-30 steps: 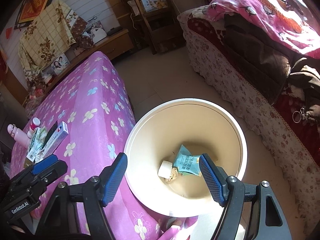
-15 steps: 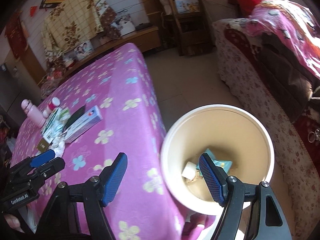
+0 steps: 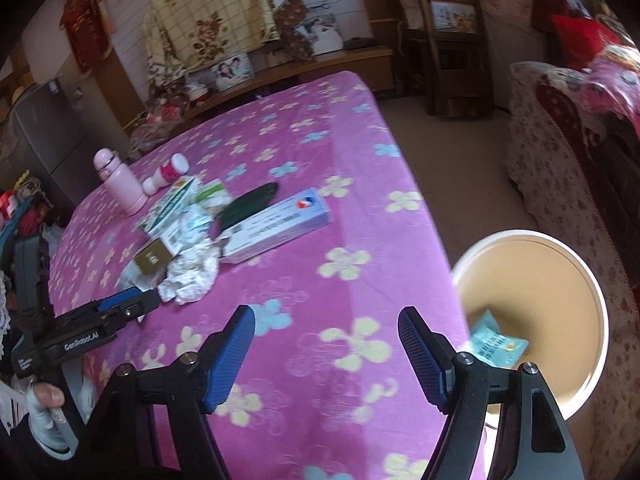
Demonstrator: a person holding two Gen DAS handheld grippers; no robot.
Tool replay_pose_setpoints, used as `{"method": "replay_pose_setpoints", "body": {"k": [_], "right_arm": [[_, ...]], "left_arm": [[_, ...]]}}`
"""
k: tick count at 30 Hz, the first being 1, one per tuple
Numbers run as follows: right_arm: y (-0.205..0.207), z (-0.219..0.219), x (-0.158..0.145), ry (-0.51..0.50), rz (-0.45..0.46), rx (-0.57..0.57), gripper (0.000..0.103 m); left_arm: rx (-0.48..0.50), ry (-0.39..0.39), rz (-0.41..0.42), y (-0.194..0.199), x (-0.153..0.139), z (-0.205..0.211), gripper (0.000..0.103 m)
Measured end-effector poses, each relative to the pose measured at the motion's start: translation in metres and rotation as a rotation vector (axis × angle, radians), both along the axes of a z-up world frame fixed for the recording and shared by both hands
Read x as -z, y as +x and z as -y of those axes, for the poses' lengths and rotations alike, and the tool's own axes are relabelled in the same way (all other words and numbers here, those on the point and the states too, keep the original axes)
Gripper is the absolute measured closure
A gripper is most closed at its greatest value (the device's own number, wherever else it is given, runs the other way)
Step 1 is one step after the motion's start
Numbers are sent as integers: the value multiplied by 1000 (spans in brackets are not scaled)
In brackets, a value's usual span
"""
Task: Collect trash
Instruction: 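Return to the table and grasp the rainbow-logo medicine box with the right tool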
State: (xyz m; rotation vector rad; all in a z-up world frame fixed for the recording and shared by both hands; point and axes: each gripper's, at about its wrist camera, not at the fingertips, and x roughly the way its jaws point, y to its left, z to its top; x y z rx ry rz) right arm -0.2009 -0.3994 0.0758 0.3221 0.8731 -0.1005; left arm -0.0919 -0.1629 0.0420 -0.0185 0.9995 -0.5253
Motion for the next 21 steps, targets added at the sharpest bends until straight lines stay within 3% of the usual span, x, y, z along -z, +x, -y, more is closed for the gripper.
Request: {"method": "replay_pose_setpoints", "body": {"k": [7, 10, 21], "right_arm": [[32, -51, 3, 20, -10, -132, 26], [48, -75, 1, 38, -6, -192, 26], [130, -154, -6, 22, -43, -319, 26]], "left_arm": [[-167, 45, -45, 13, 7, -101, 36], [-202, 50, -41, 13, 3, -126, 36], [-189, 44, 0, 14, -30, -120, 36]]}}
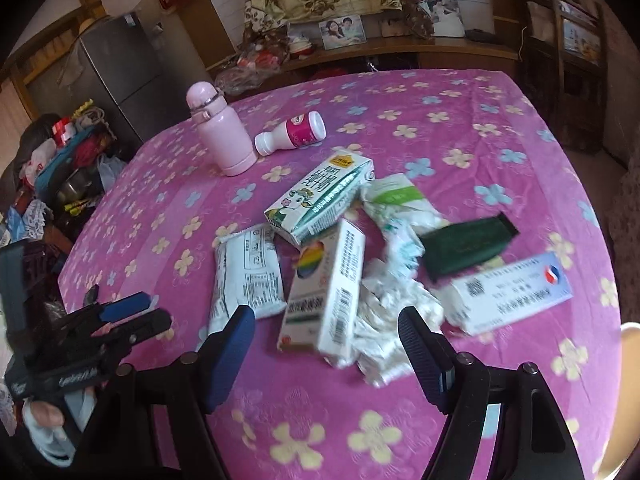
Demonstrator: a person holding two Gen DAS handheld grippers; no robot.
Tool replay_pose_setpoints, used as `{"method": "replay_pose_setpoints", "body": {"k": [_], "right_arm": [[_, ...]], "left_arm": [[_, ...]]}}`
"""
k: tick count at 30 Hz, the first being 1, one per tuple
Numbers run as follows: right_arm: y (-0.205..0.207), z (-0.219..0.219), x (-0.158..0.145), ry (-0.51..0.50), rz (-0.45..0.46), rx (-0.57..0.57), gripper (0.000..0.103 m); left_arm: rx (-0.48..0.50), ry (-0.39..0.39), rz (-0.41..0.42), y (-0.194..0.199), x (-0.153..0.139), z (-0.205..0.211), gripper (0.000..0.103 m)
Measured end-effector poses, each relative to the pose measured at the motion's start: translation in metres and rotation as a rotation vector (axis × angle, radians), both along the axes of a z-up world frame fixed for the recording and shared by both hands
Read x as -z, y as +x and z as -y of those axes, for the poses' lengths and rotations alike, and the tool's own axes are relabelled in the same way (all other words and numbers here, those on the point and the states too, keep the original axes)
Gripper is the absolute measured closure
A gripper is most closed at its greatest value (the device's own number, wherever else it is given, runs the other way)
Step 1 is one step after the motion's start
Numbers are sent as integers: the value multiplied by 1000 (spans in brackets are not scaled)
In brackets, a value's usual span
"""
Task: Collect trash
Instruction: 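Return to the table and grasp the rainbow-logo medicine box with the right tool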
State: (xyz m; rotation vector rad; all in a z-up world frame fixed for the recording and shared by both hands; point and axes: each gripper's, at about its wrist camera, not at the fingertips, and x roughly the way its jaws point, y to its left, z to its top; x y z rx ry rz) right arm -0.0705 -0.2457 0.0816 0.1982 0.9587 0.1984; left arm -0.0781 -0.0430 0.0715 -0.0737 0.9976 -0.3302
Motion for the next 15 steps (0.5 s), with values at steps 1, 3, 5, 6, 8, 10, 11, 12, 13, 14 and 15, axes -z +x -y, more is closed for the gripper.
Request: {"method": "replay_pose_setpoints", "body": {"k": [1, 3, 5, 6, 8, 10, 11, 12, 13, 14, 15], "right_arm": [[7, -5, 2, -18, -6, 5, 26], [20, -20, 7, -60, -14, -2, 26], [30, -33, 12, -124, -27, -2, 26], [35, -39, 16, -156, -33, -5, 26], [44, -50, 25, -221, -49, -4, 26], [50, -58, 35, -287, -63, 7, 26], [52, -60, 39, -287, -71, 0, 26], [53, -60, 43, -292, -76, -6, 26], [52, -60, 45, -306, -73, -9, 31], [49, -57, 46, -329, -61, -11, 42], [46, -54, 44, -327, -49, -12, 42]], "left_arm": [[-9, 11, -1, 0, -1, -2, 36], [-22, 19, -1, 0, -1, -8, 36], [-44, 29, -2, 1, 1, -15, 36], [-52, 30, -6, 2, 3, -18, 36], [-62, 21, -21, 5, 6, -21, 36], [-67, 13, -26, 7, 8, -20, 36], [-68, 7, -27, 7, 9, -19, 36], [-68, -4, -28, 8, 8, -17, 36], [-66, -22, -30, 10, 7, -15, 36], [-66, -36, -30, 11, 7, -12, 36], [-66, -51, -30, 13, 6, -8, 36]]}}
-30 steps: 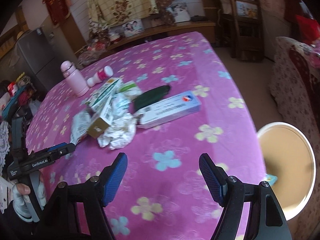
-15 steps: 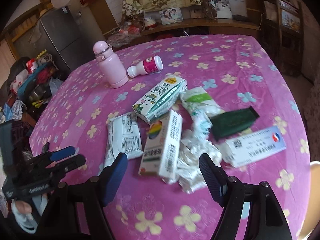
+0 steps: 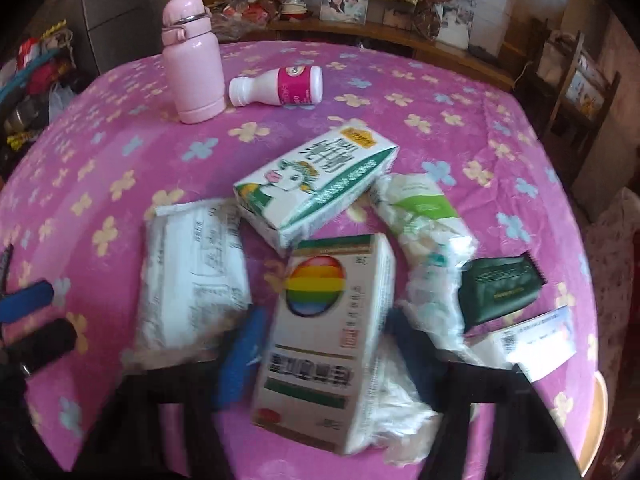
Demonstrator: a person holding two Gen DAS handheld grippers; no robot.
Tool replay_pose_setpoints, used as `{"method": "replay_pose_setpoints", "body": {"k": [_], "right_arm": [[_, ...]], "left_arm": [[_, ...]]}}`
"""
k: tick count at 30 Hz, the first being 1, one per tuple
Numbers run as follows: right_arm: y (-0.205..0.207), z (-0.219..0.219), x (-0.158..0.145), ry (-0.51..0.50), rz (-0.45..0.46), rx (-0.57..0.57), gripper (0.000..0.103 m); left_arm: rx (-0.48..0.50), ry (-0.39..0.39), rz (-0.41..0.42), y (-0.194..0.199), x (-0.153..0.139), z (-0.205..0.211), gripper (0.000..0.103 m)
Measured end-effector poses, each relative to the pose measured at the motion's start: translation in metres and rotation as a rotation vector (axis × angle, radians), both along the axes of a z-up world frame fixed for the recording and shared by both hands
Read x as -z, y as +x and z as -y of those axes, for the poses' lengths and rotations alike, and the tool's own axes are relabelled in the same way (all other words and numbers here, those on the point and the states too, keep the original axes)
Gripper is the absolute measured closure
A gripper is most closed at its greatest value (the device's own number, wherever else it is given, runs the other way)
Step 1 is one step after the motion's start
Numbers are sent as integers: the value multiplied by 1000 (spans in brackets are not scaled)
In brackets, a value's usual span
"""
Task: Collect trash
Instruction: 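Return to the table and grasp the rainbow-logo medicine box with the right tool, then grasp the white printed wrapper with the left tool while the right tool holds the box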
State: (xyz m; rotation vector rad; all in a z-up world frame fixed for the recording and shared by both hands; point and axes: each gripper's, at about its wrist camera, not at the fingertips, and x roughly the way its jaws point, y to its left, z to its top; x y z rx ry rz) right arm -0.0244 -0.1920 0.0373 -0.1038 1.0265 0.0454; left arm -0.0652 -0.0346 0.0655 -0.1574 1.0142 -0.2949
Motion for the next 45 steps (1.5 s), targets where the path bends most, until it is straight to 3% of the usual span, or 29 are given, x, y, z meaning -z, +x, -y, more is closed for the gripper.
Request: {"method": "replay_pose_setpoints", "body": {"k": [7, 9, 14, 16, 20, 21, 22, 25, 33, 45], "right_arm": [[-45, 53, -44, 234, 88, 13, 42], [-63, 68, -57, 288, 115, -1, 42], [-96, 92, -72, 324, 137, -1, 42], [-106, 99, -73, 324, 140, 3, 42], [-123, 115, -73, 333, 153, 19, 42], [-126, 120, -73, 343, 158, 28, 42], [-128, 124, -73, 350, 161, 34, 42], [-136, 136, -73, 368, 171, 59, 42], [-158, 158, -69, 387, 177, 110, 42], [-194, 196, -73, 357, 201, 196, 42]], "left_arm": [[-23, -49, -42, 22, 15, 36, 32], [-44, -2, -30, 28, 22, 51, 30], [-115, 107, -54, 47, 44, 76, 29], [-135, 138, -35, 50, 49, 80, 24], [-95, 160, -38, 46, 50, 82, 23], [-79, 152, -38, 44, 49, 80, 31], [-56, 147, -32, 41, 47, 78, 51], [-13, 98, -33, 29, 37, 70, 68], [116, 64, 8, -24, 4, 77, 73], [305, 49, 92, -73, -30, 161, 73]]}}
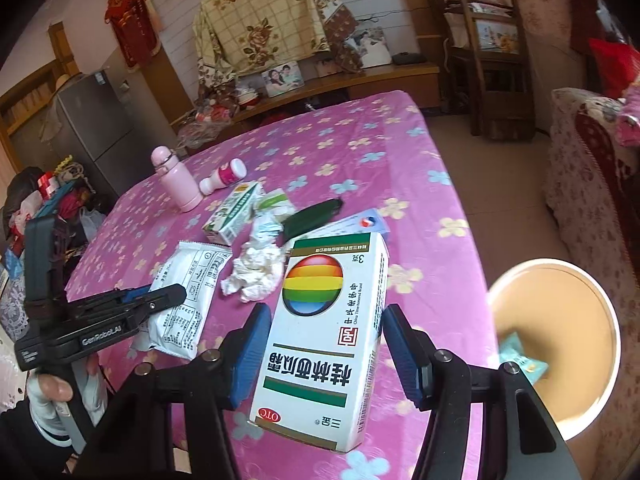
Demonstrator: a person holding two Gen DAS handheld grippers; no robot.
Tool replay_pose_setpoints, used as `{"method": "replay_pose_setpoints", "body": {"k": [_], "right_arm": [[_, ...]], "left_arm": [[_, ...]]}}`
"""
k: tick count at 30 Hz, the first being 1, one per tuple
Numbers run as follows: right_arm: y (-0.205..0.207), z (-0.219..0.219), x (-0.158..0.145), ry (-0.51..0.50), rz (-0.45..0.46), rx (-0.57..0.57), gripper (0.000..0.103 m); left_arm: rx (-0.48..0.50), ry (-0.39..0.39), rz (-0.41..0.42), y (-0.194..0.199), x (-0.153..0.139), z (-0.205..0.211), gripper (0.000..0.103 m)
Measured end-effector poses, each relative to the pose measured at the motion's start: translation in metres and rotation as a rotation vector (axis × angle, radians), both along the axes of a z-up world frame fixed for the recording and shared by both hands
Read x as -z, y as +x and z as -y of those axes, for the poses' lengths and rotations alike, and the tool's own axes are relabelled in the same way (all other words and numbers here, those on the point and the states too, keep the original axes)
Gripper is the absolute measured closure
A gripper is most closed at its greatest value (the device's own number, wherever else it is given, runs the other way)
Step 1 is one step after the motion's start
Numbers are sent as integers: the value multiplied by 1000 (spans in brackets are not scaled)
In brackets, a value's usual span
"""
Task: Collect trash
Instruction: 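Grasp the white printed wrapper with the left tool while the right tool holds the box, then carry the box and wrapper over the bin and open both tools to drop them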
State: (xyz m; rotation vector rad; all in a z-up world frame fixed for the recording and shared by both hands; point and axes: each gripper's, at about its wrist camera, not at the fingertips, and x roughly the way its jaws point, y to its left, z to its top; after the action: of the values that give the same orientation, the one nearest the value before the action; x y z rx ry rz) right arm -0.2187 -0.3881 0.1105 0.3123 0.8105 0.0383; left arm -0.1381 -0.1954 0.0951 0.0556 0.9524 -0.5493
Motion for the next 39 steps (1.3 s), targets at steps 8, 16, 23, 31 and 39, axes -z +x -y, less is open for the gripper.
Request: {"method": "replay_pose_setpoints", "body": {"k": [8, 16, 23, 31, 39], "right_arm": [[-18, 39, 0, -10, -3, 84, 42], [-37, 93, 11, -23, -34, 195, 42], [-52, 146, 30, -13, -73, 316, 42], [-69, 187, 53, 6, -108, 419, 42], [-72, 203, 59, -32, -124, 492, 40]], "left_arm": [[104, -13, 23, -15, -13, 61, 73], [229, -51, -4, -25, -10, 136, 73], [298, -42, -29, -33, 1, 190, 73], [331, -28, -59, -38, 21, 232, 73], [348, -38, -82, -40, 34, 252, 72]]}}
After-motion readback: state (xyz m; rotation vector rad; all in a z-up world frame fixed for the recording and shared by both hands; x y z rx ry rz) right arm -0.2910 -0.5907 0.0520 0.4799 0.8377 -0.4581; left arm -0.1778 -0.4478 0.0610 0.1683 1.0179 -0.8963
